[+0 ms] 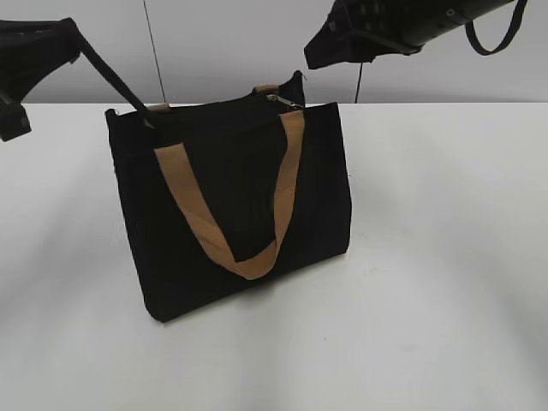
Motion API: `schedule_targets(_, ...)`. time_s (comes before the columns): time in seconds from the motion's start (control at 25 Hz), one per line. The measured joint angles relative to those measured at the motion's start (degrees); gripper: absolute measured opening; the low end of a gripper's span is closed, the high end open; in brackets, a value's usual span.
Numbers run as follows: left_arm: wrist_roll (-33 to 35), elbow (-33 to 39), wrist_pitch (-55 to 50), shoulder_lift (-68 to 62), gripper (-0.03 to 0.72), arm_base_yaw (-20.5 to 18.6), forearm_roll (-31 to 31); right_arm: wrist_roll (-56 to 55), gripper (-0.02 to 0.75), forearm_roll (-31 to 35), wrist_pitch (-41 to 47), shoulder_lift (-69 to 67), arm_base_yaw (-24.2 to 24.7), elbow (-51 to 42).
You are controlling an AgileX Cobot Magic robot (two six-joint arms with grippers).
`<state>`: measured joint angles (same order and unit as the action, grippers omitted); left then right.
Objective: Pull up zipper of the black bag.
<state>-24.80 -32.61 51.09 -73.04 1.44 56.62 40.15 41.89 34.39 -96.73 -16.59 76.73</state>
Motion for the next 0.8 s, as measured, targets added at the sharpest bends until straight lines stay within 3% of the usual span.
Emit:
schedule_targets(0.16,0.0,0.0,0.0,0.0,0.027,0.0,0.0,-0.1,0.534,0.1,0.0,0.0,0.0,0.0)
schedule_targets(0.48,0.0,0.0,-0.1,0.0,0.067,0.0,-1.7,-0.1,0.549,0.1,-0.1,0.0,0.0,0.0)
schedule_targets(0.56,0.0,-0.1,0.1,0.0,0.146,0.0,-4.8,-0.2,0.549,0.1,-0.2,0.0,0.0,0.0)
schedule_targets(0.8,-0.1,-0.1,0.3,0.0,0.486,-0.1,-12.4,-0.2,0.549,0.1,-0.4,0.0,0.0,0.0)
